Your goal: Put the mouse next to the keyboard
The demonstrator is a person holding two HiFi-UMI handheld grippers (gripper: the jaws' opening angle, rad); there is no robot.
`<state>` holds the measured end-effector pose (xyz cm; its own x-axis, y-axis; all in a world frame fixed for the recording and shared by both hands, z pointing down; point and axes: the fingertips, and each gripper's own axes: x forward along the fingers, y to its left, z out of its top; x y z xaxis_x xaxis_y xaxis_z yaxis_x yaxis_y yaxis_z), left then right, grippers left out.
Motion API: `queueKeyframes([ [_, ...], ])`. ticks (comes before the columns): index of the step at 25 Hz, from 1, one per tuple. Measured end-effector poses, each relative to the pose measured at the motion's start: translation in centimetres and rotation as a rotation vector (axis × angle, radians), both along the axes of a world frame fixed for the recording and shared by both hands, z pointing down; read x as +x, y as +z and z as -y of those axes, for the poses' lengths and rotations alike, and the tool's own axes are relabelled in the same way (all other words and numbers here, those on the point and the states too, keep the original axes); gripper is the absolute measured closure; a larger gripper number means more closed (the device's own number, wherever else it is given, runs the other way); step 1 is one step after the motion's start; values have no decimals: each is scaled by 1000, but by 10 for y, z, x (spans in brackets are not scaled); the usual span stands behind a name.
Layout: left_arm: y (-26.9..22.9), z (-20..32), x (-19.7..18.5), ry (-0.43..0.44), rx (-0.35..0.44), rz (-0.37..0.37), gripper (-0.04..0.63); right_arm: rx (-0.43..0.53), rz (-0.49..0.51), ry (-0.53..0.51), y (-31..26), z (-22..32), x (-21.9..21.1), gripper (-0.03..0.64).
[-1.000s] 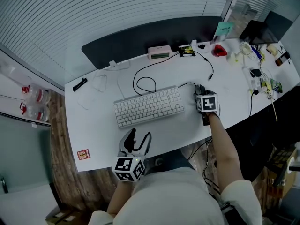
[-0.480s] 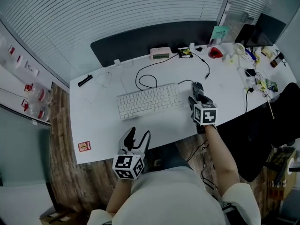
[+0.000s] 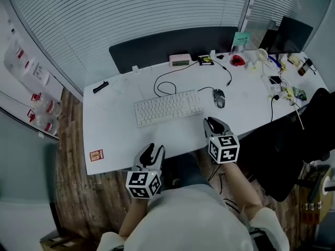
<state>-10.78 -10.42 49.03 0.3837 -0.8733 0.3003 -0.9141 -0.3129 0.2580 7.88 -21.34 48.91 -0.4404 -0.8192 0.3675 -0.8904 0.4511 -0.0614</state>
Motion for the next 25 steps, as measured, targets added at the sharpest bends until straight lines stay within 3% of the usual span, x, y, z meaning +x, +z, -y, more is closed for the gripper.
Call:
queueKeyframes([
  [12, -4, -22, 1, -20, 12, 7, 579, 78, 42, -90, -28, -78, -29, 614],
  [25, -7, -27, 7, 2, 16, 2, 584, 76, 83, -138, -30, -94, -40, 615],
])
